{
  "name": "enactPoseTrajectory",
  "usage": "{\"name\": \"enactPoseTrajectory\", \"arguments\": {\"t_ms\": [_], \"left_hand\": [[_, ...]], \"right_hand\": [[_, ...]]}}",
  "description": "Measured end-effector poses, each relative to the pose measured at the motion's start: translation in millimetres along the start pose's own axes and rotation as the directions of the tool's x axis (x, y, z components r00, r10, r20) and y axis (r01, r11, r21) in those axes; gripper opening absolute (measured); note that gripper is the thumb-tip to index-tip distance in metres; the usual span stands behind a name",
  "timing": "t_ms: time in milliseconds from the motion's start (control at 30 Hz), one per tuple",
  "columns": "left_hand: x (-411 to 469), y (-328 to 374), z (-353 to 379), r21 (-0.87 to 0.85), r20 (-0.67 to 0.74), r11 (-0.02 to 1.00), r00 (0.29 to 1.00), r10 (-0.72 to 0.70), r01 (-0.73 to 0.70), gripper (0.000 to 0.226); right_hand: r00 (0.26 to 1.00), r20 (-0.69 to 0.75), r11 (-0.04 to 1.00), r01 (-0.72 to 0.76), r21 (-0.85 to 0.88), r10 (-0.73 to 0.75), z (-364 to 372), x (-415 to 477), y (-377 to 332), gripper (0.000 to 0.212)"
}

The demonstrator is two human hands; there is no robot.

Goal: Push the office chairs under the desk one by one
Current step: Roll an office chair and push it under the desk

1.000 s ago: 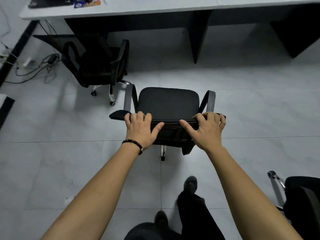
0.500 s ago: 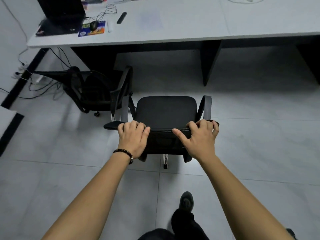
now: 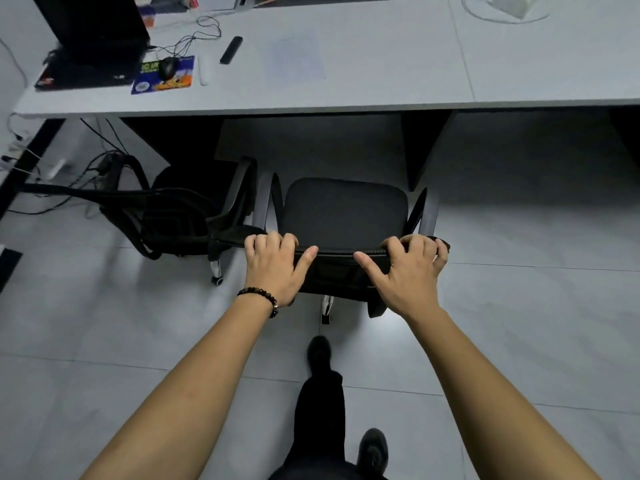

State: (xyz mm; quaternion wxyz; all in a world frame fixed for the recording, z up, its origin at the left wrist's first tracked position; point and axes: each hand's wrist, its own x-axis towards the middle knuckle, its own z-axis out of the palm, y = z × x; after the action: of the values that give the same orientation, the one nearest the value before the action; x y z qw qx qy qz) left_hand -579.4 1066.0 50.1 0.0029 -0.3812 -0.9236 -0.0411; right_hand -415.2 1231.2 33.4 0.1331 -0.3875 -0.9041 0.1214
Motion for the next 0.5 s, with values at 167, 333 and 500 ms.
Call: {"name": "enactPoseTrajectory", "arguments": {"t_ms": [167, 333, 500], "left_hand": [[86, -6, 6, -0.015, 0.016, 0.997, 0.997, 0.07, -0.069, 0.06], [156, -7, 8, -0.01, 0.051, 0.99, 0.989, 0.14, -0.14, 0.059], [203, -3, 7, -0.005, 0.072, 0.984, 0.981, 0.179, -0.179, 0.061]], "right_hand": [[0.998, 0.015, 0.998, -0.06, -0.02, 0.06, 8, 76, -8, 0.065], [0.991, 0.05, 0.992, -0.118, -0.054, 0.12, 13, 141, -6, 0.074], [0.987, 0.058, 0.987, -0.149, -0.061, 0.153, 17, 182, -2, 0.074]]}}
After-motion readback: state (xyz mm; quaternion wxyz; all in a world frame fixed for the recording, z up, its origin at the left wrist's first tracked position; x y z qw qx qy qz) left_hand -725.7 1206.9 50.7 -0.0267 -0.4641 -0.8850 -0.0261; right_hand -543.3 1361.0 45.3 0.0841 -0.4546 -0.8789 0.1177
